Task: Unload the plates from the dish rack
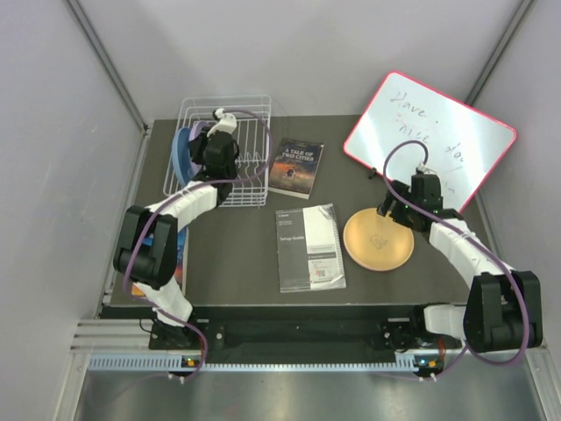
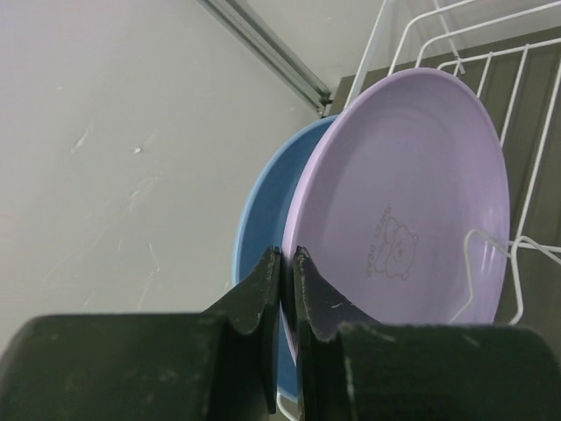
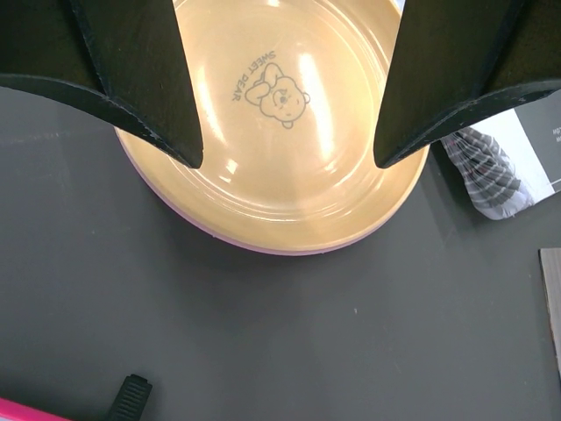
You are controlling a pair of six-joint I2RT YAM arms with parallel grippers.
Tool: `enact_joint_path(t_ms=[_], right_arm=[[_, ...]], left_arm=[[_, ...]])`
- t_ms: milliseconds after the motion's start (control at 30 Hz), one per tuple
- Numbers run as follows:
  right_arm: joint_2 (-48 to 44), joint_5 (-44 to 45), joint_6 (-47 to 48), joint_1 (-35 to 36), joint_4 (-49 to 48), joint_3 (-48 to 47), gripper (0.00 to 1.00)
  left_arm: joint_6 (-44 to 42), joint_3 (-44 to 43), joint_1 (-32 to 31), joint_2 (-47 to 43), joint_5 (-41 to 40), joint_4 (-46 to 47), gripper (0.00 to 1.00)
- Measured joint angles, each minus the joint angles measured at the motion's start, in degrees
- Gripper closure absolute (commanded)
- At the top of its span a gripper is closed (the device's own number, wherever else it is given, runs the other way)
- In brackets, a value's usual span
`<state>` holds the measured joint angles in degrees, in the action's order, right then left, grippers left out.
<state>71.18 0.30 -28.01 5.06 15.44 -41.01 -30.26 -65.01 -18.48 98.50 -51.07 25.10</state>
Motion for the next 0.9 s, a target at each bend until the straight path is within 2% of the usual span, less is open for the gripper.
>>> enact_joint_path(t_ms=[467,767,900], right_arm=[[0.0,0.0,0.6,-0.2,0.0,0.3,0.21],[0.1,0.0,0.6,-0.3,-0.3,1.0,0.21],[0.1,0.0,0.6,-0.3,-0.7,1.2,0.21]], left_arm=[[-13.9,6.4,4.1,0.0,-2.6,15.1,1.0],[-11.9,5.8,5.9,0.0,-3.6,12.9,1.0],[-6.1,1.7,6.4,0.0,-3.0,4.3,1.0]])
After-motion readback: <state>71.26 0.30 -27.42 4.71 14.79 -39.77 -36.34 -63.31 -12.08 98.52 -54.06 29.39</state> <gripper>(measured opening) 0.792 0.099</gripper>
